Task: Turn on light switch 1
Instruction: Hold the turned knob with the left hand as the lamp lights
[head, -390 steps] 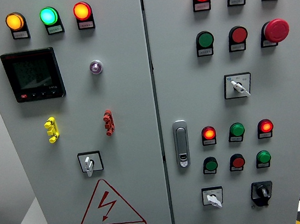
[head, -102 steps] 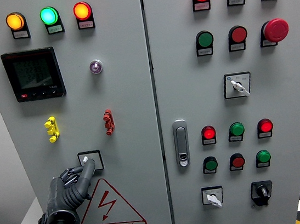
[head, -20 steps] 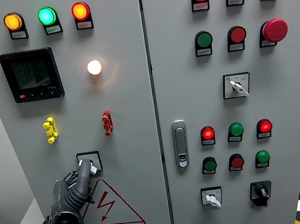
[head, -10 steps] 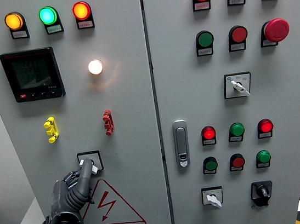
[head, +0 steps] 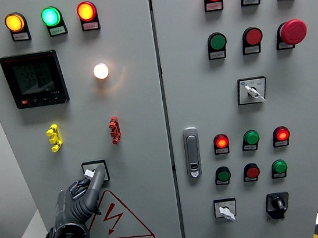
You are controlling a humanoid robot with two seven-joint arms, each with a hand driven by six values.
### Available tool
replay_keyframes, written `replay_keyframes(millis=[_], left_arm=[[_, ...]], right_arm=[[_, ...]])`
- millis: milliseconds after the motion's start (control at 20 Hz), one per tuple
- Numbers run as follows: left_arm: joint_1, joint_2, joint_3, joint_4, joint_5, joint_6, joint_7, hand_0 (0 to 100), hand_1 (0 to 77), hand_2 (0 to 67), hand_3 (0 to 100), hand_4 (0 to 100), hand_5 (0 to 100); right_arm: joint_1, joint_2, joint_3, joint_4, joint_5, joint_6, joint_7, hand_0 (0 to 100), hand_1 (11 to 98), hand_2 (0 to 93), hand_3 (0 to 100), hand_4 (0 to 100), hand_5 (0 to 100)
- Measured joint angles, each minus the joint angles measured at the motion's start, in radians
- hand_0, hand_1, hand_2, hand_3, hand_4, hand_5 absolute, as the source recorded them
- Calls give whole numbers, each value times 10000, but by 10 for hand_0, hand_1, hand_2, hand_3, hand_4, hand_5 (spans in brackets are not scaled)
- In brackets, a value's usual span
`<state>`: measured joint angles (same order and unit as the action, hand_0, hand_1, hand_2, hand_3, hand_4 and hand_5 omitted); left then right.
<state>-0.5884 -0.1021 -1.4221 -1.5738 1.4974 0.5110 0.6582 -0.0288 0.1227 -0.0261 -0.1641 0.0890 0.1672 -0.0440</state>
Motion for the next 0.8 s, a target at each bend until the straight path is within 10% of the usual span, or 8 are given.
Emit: replay_keyframes(millis=[802], left_arm=[[276,-51,17,-10,50,75,-31,0,573,585,962,1000,880]], right_arm=[[-3,0,0,0,0,0,1,0,225,0,110,230,147]])
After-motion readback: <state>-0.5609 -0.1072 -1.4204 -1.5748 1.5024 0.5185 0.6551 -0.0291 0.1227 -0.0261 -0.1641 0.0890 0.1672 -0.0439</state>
